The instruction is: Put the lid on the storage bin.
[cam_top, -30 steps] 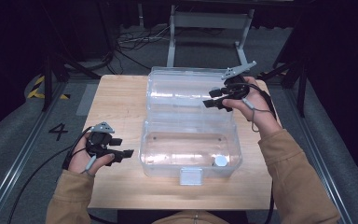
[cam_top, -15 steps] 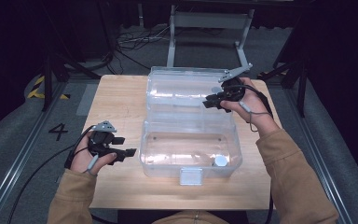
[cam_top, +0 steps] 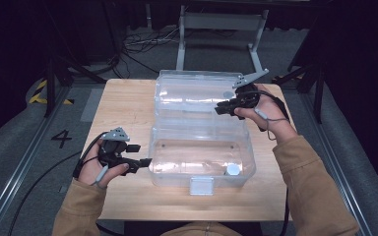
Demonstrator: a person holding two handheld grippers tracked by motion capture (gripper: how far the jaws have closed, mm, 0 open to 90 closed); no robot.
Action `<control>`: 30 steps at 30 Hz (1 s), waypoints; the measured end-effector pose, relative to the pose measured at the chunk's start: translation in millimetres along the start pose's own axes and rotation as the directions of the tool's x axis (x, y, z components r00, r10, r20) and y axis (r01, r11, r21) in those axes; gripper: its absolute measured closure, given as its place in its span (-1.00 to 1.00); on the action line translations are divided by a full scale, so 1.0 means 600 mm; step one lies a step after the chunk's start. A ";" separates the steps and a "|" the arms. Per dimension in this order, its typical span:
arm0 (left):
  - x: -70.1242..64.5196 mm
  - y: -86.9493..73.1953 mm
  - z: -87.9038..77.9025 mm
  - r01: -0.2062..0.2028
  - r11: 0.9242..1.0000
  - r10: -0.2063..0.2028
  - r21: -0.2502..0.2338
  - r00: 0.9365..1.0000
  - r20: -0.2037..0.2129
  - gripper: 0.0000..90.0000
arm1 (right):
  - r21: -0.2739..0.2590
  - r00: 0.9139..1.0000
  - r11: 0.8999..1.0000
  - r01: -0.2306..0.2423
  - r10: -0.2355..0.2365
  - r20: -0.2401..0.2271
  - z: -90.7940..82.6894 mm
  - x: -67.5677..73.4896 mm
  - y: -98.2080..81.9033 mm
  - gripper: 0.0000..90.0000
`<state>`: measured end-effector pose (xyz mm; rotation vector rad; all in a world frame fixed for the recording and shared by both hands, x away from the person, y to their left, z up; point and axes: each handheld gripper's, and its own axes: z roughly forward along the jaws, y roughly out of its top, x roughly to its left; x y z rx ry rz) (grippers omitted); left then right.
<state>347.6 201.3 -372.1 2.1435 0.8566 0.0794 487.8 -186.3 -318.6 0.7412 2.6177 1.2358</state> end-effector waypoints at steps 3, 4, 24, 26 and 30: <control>-0.012 0.006 0.010 -0.029 1.000 0.028 0.005 0.999 0.026 -0.29 | 0.000 1.000 1.000 -0.006 0.006 -0.005 -0.001 -0.001 -0.001 0.66; -0.017 0.007 0.014 -0.036 0.999 0.036 0.008 0.999 0.031 -0.29 | -0.001 1.000 1.000 -0.006 0.006 -0.006 -0.002 -0.001 -0.001 0.66; -0.057 0.008 0.090 -0.129 0.987 0.114 0.094 0.982 0.150 -0.11 | -0.011 1.000 1.000 -0.006 0.005 -0.006 -0.003 0.000 -0.004 0.67; -0.059 0.007 0.096 -0.135 0.985 0.117 0.108 0.981 0.157 -0.09 | -0.014 1.000 1.000 -0.002 0.002 -0.008 -0.003 0.000 -0.005 0.68; -0.061 0.004 0.106 -0.136 0.982 0.114 0.129 0.979 0.170 -0.01 | -0.014 1.000 1.000 -0.003 0.002 -0.007 -0.003 0.000 -0.006 0.68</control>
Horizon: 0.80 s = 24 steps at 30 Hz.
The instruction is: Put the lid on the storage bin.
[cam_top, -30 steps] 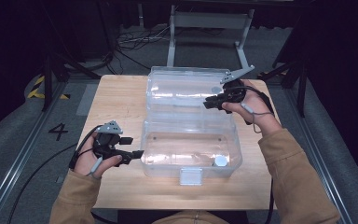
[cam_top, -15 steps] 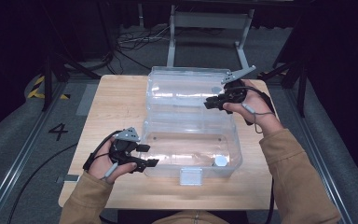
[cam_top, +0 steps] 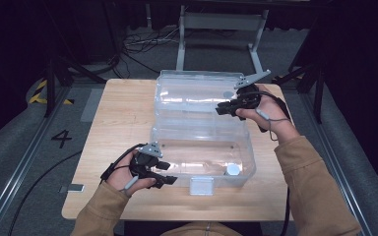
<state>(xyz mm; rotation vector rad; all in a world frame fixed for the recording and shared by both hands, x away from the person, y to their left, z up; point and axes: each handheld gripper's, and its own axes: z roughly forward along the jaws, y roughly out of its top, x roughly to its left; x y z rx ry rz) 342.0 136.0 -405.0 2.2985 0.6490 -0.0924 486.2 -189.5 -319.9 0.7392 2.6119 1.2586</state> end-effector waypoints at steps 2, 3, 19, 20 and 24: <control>0.000 0.000 0.004 0.002 1.000 -0.002 0.008 1.000 0.006 0.03 | 0.001 1.000 1.000 -0.001 0.001 0.000 0.000 0.000 0.000 0.68; 0.001 0.000 0.006 -0.003 1.000 0.003 0.016 1.000 0.013 0.08 | 0.003 1.000 1.000 -0.002 0.002 0.000 0.000 0.001 0.000 0.68; 0.000 -0.005 0.020 -0.038 0.999 0.038 0.037 0.999 0.002 0.57 | -0.002 1.000 1.000 0.012 -0.012 0.009 0.001 0.003 0.000 0.69; 0.000 -0.005 0.020 -0.038 0.999 0.038 0.037 0.999 0.001 0.57 | -0.002 1.000 1.000 0.010 -0.010 0.009 0.001 0.004 0.000 0.69; -0.001 -0.005 0.020 -0.038 0.999 0.038 0.038 0.999 0.001 0.57 | -0.002 1.000 1.000 0.016 -0.016 0.011 0.001 0.005 -0.001 0.70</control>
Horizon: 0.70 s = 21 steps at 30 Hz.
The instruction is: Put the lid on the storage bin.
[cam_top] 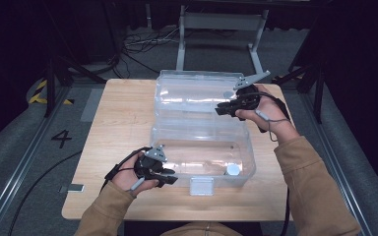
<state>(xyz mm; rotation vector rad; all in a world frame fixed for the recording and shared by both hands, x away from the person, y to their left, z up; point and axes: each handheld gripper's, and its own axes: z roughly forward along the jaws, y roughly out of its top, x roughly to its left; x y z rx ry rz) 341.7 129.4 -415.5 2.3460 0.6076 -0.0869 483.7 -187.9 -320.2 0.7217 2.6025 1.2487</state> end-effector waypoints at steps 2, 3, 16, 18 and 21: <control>0.000 0.000 0.000 0.002 1.000 -0.002 0.003 1.000 -0.001 0.57 | 0.001 1.000 1.000 0.003 -0.003 -0.001 -0.001 0.000 0.000 0.72; -0.001 0.001 0.000 0.007 1.000 -0.007 0.007 1.000 -0.005 0.57 | 0.000 1.000 1.000 -0.001 0.001 -0.006 -0.001 0.001 -0.001 0.73; -0.002 0.002 0.000 0.011 1.000 -0.011 0.013 1.000 -0.011 0.56 | 0.002 0.999 0.999 0.035 -0.035 -0.027 -0.016 0.021 -0.002 0.76; -0.001 0.002 0.001 0.009 1.000 -0.009 0.012 1.000 -0.010 0.56 | 0.002 0.999 0.999 0.042 -0.041 -0.027 -0.018 0.024 -0.003 0.76; -0.001 0.002 0.001 0.008 1.000 -0.008 0.012 1.000 -0.011 0.56 | -0.001 0.998 0.999 0.049 -0.049 -0.028 -0.021 0.028 -0.004 0.76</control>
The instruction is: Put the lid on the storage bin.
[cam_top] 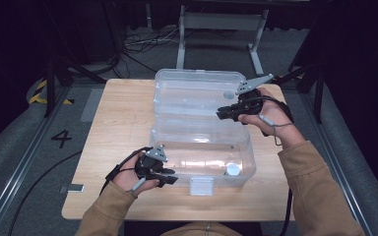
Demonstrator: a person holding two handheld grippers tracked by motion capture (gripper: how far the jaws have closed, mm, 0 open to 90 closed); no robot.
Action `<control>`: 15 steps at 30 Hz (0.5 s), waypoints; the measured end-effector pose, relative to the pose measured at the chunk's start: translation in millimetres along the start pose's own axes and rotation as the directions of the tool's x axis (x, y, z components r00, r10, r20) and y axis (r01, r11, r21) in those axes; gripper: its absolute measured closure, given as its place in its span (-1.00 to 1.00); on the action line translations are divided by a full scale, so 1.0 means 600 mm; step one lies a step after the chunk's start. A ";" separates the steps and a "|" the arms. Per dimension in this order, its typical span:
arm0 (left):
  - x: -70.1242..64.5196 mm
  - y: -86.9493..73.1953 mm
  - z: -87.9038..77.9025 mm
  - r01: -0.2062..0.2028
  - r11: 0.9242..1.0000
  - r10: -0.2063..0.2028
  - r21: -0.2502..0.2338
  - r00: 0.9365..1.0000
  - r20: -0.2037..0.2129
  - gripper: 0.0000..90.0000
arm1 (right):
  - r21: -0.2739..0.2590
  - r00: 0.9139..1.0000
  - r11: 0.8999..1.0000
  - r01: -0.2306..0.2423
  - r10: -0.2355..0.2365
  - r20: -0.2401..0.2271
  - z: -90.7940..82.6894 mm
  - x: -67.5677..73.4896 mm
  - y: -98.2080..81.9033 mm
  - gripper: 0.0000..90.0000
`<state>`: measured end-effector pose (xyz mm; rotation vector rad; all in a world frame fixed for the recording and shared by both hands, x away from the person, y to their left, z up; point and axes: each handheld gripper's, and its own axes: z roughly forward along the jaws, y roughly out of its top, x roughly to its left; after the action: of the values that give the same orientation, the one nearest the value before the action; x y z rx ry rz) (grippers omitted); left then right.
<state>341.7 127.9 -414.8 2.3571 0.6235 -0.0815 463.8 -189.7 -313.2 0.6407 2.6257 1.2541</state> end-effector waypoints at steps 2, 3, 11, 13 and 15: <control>0.000 0.000 0.000 0.001 1.000 -0.001 0.000 1.000 0.000 0.56 | 0.002 1.000 1.000 0.005 -0.005 0.001 -0.001 0.003 0.000 0.77; 0.000 0.000 0.000 0.002 1.000 -0.002 0.000 1.000 0.000 0.56 | 0.001 1.000 1.000 0.007 -0.007 0.001 -0.002 0.004 0.000 0.77; -0.001 0.001 0.001 0.010 1.000 -0.010 0.003 1.000 -0.005 0.55 | -0.006 0.999 1.000 0.030 -0.030 0.012 -0.007 0.015 -0.004 0.76; -0.001 0.001 0.001 0.010 1.000 -0.010 0.003 1.000 -0.007 0.55 | -0.005 0.999 1.000 0.029 -0.029 0.014 -0.007 0.016 -0.004 0.77; -0.001 0.001 0.001 0.011 1.000 -0.011 0.003 1.000 -0.008 0.55 | -0.006 0.999 0.999 0.032 -0.032 0.012 -0.008 0.019 -0.005 0.77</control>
<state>341.3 126.9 -414.9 2.3579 0.6401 -0.0781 451.2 -189.8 -311.8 0.6005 2.6102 1.2455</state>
